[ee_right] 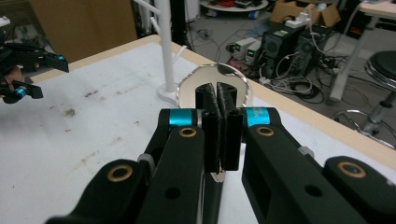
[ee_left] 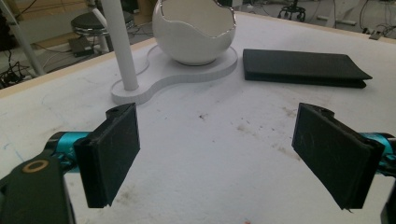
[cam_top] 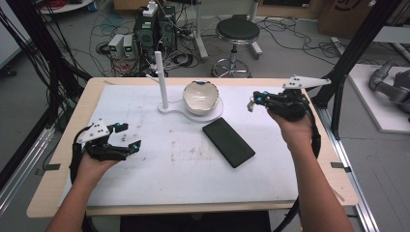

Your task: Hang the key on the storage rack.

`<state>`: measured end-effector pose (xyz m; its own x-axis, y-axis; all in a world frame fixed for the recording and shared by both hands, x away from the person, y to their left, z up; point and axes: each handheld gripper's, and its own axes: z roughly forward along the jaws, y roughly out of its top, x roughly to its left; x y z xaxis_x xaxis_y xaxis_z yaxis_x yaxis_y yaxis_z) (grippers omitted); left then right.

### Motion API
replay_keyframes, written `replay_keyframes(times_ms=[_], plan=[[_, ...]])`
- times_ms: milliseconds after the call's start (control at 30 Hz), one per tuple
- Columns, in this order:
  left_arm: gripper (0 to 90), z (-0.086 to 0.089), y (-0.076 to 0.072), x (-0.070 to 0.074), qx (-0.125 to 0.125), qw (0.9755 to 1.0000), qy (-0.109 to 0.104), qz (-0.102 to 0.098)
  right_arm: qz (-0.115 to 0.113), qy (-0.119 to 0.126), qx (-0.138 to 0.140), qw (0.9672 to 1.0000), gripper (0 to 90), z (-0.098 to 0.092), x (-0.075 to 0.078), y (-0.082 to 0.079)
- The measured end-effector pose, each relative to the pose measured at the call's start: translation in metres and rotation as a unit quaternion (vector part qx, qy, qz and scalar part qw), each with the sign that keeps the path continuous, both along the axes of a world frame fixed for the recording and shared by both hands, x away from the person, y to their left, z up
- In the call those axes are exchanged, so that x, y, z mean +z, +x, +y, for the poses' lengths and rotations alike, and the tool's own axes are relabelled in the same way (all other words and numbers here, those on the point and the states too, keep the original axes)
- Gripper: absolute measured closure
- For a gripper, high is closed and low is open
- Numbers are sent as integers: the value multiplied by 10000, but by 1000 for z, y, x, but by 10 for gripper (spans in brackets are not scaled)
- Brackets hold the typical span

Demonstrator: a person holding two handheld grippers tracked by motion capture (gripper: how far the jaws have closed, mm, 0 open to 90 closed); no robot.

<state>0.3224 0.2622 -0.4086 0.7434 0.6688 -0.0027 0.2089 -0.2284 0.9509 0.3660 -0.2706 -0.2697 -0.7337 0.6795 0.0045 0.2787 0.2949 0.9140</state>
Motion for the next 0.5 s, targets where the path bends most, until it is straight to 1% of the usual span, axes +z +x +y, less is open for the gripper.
replay_keyframes(times_ms=[67,167,233,367,400,433,467,500], plan=[[150,3,-3,0,40,10000,5,4,-19,-52,128,9999,900,12,4,6],[150,9,-8,0,97,9999,38,-1,-20,-38,357,9994,900,30,10,15],[150,12,-11,-1,141,9999,26,6,-20,-90,475,9988,900,43,15,22],[150,17,-15,-1,203,9998,21,23,0,-151,672,9976,900,68,22,38],[150,19,-17,-1,223,9997,23,30,47,-149,708,9974,900,75,24,41],[150,20,-17,-1,242,9997,30,28,9,-173,770,9969,900,81,26,46],[150,21,-18,-2,251,9997,27,37,63,-184,799,9966,900,88,28,49],[150,22,-18,-2,260,9996,25,47,36,-225,853,9961,900,95,30,53]])
